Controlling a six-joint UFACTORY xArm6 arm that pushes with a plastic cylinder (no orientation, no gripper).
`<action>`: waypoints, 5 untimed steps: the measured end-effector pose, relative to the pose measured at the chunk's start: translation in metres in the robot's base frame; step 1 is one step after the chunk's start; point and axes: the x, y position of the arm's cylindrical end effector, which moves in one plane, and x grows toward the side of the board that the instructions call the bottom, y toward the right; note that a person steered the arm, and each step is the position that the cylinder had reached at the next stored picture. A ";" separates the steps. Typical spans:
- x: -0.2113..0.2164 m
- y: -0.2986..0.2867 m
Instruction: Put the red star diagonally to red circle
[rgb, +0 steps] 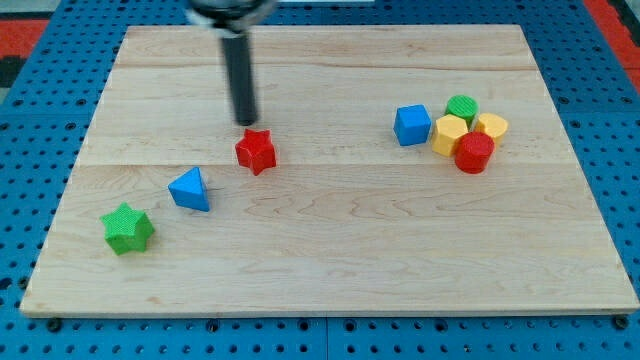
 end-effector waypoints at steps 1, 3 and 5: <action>0.041 -0.015; 0.045 0.132; 0.086 0.192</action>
